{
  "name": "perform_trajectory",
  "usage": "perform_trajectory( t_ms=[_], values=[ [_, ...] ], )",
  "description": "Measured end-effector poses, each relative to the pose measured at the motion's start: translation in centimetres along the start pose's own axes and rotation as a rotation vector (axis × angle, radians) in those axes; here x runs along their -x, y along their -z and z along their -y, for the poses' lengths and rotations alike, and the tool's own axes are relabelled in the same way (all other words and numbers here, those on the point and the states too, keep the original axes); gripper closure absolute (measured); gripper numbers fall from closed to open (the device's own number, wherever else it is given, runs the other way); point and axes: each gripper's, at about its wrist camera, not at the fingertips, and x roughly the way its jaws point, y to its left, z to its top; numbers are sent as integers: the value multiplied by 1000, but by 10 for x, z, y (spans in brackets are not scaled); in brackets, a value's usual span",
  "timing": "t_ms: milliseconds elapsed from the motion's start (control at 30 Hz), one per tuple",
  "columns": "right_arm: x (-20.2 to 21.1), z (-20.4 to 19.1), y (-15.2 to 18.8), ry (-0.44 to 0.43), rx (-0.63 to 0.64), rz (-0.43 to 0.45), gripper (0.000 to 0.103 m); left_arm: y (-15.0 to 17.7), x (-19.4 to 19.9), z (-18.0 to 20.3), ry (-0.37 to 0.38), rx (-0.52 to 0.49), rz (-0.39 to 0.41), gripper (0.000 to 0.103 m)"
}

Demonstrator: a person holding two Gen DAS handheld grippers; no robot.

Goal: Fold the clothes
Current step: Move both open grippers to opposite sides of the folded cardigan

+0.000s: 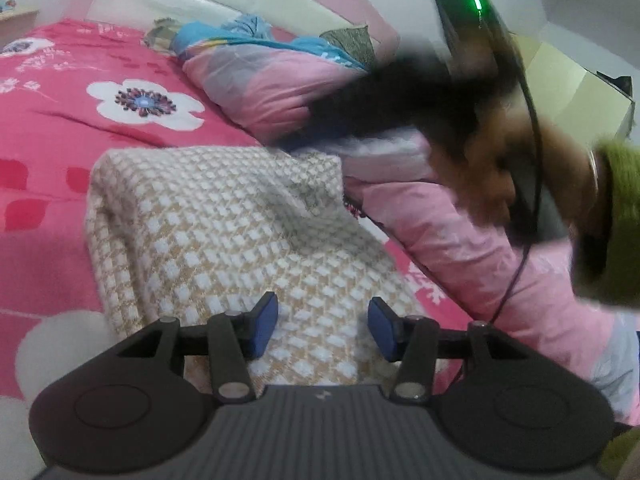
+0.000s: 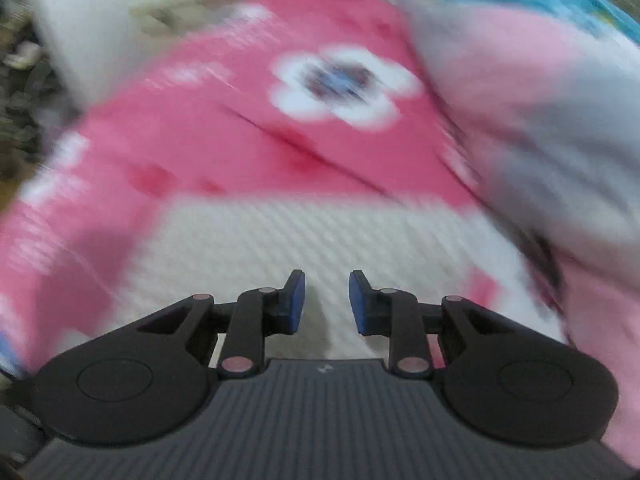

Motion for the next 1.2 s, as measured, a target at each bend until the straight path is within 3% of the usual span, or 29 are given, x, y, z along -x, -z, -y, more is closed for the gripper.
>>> perform_trajectory(
  t_ms=[167, 333, 433, 533, 600, 700, 733, 833, 867, 900, 967, 1000, 1033, 1133, 1200],
  values=[
    [-22, -33, -23, -86, 74, -28, 83, 10, 1, 12, -40, -97, 15, 45],
    [-43, -67, -47, -172, 147, -55, 83, 14, 3, 19, -29, -140, 26, 39],
    [-34, -70, -74, -254, 94, 43, 83, 14, 2, 22, -39, -153, 28, 38],
    [-88, -75, -68, -255, 72, -10, 85, 13, 4, 20, -48, -145, 24, 38],
    [-89, -74, -66, -262, 55, 14, 85, 11, 6, 18, -29, -129, 15, 37],
    [-30, -56, -75, -249, 20, 109, 84, 11, 4, 23, -47, -151, 6, 37],
    [-11, -43, -75, -184, 30, 152, 84, 10, 4, 24, -48, -148, 1, 37],
    [-10, 20, -69, 67, -82, 160, 88, 8, 2, 26, -49, -147, -18, 37],
    [-26, 45, -62, 95, -136, 132, 92, 7, 2, 27, -48, -154, -26, 37],
    [-48, 67, -53, 53, -206, 86, 92, 6, 0, 30, -54, -165, -38, 37],
    [-64, 89, -44, -25, -298, 115, 94, 1, -3, 34, -68, -175, -72, 37],
    [-61, 88, -50, -17, -282, 100, 94, -2, -4, 34, -74, -175, -91, 37],
    [-51, 82, -57, 0, -246, 95, 94, -5, -4, 35, -80, -175, -111, 37],
    [4, 71, -61, -63, -205, 156, 91, -14, -5, 37, -97, -180, -173, 37],
    [28, 67, -52, -140, -192, 151, 91, -19, -8, 39, -111, -185, -208, 37]
  ],
)
